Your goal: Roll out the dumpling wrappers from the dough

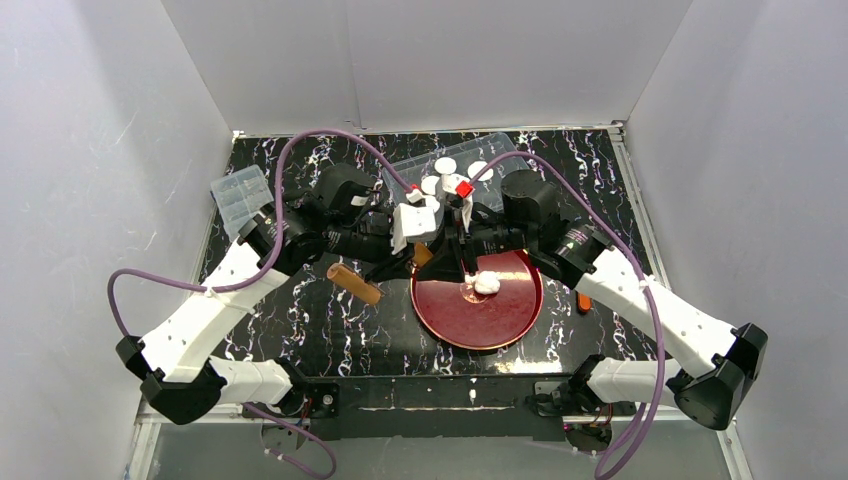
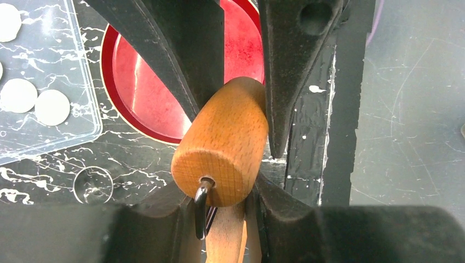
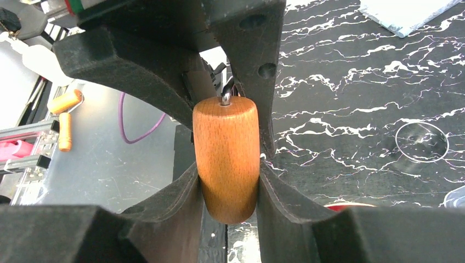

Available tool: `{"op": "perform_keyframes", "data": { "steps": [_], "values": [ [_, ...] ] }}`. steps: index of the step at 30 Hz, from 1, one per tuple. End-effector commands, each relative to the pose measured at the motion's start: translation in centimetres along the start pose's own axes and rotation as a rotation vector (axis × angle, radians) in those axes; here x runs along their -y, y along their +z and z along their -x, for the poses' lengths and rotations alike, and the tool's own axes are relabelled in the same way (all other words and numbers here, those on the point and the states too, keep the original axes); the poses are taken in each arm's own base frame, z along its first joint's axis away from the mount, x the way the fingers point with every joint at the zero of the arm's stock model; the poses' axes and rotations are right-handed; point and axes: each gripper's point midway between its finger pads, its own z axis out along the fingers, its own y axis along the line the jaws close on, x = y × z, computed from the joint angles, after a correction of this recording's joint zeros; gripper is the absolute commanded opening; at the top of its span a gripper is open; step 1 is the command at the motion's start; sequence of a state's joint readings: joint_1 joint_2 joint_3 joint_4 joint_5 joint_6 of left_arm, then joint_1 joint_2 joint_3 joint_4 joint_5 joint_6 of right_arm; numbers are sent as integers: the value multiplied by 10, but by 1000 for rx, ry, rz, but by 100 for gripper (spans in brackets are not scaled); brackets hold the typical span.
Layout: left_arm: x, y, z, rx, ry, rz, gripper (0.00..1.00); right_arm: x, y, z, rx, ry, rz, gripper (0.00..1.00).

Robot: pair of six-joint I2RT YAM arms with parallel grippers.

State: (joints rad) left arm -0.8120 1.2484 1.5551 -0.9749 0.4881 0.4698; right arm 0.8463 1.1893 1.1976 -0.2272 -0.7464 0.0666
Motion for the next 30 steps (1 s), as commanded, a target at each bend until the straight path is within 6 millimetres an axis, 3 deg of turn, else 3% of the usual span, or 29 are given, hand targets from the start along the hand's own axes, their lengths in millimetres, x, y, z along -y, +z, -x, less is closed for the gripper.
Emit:
{"op": "perform_keyframes", "data": {
  "steps": [1, 2, 4, 8, 11, 14, 20, 24, 25, 30],
  "values": [
    [22, -11, 22, 98, 1, -86, 0, -12, -6, 45, 132, -157, 0, 1],
    [24, -9, 19, 92, -8, -97, 2, -11, -8, 47, 140, -162, -10, 1],
    [26, -7, 16, 86, -21, -108, 22, -11, -9, 50, 151, -162, -24, 1],
    [14, -2, 28, 134, 8, -76, 40, -2, -10, 42, 135, -121, -78, 1],
    [-1, 7, 35, 131, 31, -66, 45, 7, -15, 26, 108, -85, -143, 1],
    [-11, 22, 26, 100, 13, -83, 49, 12, -24, 15, 107, -61, -215, 1],
    [-23, 45, 18, 89, 30, -120, 75, 32, -43, -13, 87, 18, -375, 1],
    [-45, 48, 15, 98, 41, -85, 86, 48, -50, -26, 71, 79, -450, 1],
    [-48, 47, 12, 96, 45, -79, 96, 53, -52, -30, 63, 94, -469, 1],
    [-52, 40, -6, 102, 21, -80, 98, 70, -57, -46, 42, 155, -517, 1]
  ]
}}
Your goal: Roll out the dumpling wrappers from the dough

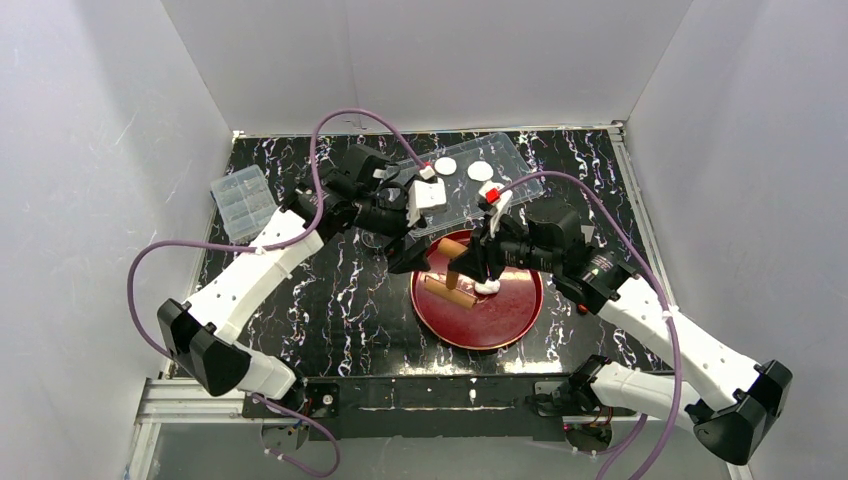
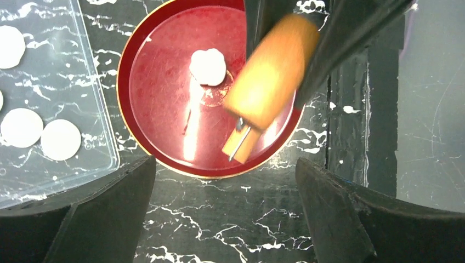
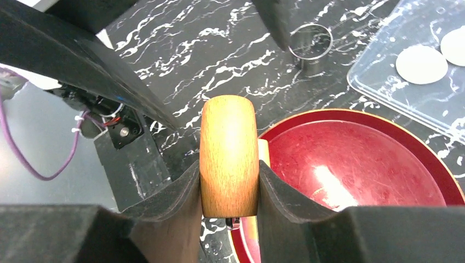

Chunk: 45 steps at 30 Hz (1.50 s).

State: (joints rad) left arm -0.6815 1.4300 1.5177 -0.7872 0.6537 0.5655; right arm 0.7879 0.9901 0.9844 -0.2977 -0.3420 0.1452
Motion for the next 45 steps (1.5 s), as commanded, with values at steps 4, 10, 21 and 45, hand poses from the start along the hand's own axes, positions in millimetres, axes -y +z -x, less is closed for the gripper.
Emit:
{"op": "perform_keyframes", "data": {
  "steps": [4, 10, 21, 45],
  "values": [
    [8, -20, -8, 74, 9, 1, 98, 19, 0, 11, 68, 45, -51, 1],
    [15, -27, -8, 193, -23, 16, 98, -8, -17, 39, 105, 21, 40, 1],
    [39, -26, 33, 395, -127, -70, 98, -58, -47, 98, 278, -8, 229, 1],
    [46, -20, 39, 393, -109, -108, 13, -78, -57, 146, 458, -22, 316, 1]
  ]
}}
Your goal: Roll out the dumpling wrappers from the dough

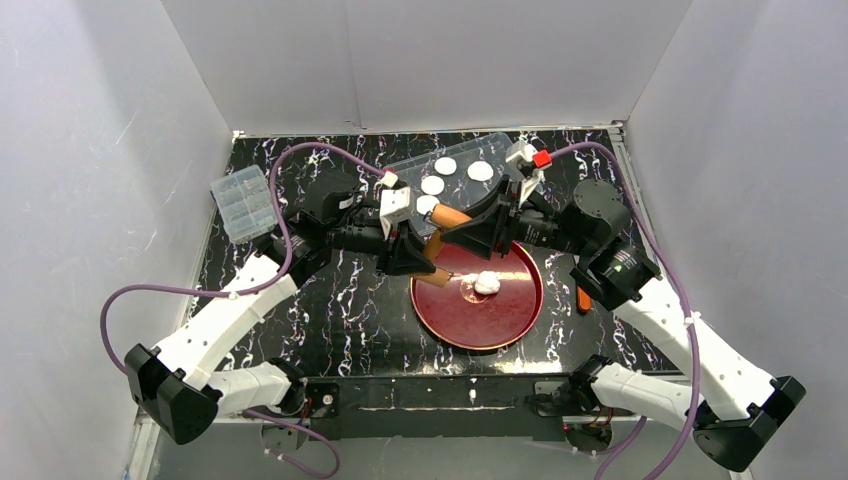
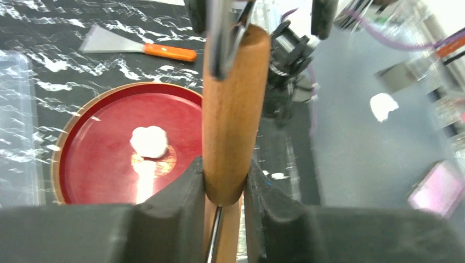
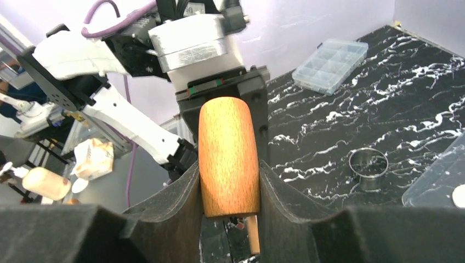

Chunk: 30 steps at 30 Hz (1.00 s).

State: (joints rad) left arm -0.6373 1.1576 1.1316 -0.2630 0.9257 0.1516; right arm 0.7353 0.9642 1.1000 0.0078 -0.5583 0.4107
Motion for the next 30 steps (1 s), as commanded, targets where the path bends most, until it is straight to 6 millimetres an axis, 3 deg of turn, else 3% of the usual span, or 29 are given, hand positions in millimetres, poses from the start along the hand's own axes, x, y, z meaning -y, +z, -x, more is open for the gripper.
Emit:
{"op": "perform_keyframes", "data": {
  "steps": [1, 5, 9, 10, 11, 12, 14, 19, 25, 28, 30],
  "values": [
    [2, -2, 14, 22, 23, 7, 0, -23, -3, 36, 114, -73, 67, 1],
    [0, -6, 15, 2, 14, 37, 0, -12, -3, 23, 68, -63, 23, 1],
    [5, -12, 4, -57, -2, 34, 0, -6, -6, 0, -127, -81, 4, 4],
    [4, -13, 1, -73, 1, 41, 0, -5, -7, -7, -174, -77, 1, 23],
    [3, -14, -3, -87, 10, 48, 0, -4, -9, -9, -197, -82, -5, 51],
    [3, -16, -6, -99, 27, 51, 0, -2, -10, -12, -217, -83, -20, 68],
    [4, -18, -12, -124, 60, 45, 0, 2, -13, -13, -244, -94, -43, 75],
    [3, -21, -24, -183, 83, 40, 0, 9, -11, -23, -330, -92, -53, 80],
    [5, -23, -36, -232, 118, 15, 0, 20, 6, -23, -408, -123, -27, 79],
    [8, -22, -33, -219, 125, 2, 0, 26, 26, -44, -510, -41, 38, 69],
    [7, -21, -30, -211, 117, 8, 0, 28, 29, -58, -538, -23, 44, 68]
  ]
}}
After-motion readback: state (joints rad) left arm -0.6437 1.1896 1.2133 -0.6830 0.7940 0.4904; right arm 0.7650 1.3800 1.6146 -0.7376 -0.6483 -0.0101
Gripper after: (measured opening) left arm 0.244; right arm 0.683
